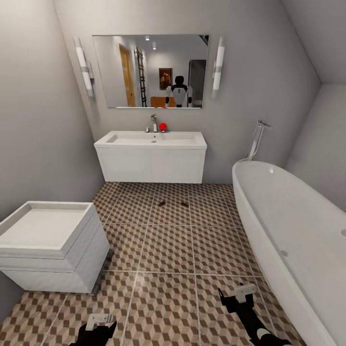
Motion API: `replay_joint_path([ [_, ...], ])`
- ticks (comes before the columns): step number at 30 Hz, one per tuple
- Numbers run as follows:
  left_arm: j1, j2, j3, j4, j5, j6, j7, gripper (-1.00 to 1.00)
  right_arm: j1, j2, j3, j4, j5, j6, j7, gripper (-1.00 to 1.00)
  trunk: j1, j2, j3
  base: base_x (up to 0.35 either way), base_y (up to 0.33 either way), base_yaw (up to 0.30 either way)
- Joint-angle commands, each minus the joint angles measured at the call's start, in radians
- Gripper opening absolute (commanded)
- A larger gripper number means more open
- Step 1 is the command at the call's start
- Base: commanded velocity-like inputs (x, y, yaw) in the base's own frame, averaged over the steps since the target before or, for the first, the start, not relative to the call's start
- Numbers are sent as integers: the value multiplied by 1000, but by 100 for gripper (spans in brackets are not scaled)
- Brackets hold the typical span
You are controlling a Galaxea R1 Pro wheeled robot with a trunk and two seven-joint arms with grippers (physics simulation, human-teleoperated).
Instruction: Take the four mousetraps from the cabinet in the bathroom and place them on the bathroom floor. Make sure all four end up on the same floor surface, and ensure that at least two of them are either under or directly next to the same bathroom sink.
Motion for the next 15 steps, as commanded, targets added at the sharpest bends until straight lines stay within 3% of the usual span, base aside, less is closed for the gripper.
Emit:
replay_joint_path([
  [1, -2, 0, 1, 4, 4, -6, -5, 100, -1, 0, 0, 1, 3, -3, 1, 100, 0, -1, -1, 0, 0, 0],
  [15, -2, 0, 1, 4, 4, -6, -6, 100, -1, 0, 0, 1, 3, -3, 1, 100, 0, -1, -1, 0, 0, 0],
])
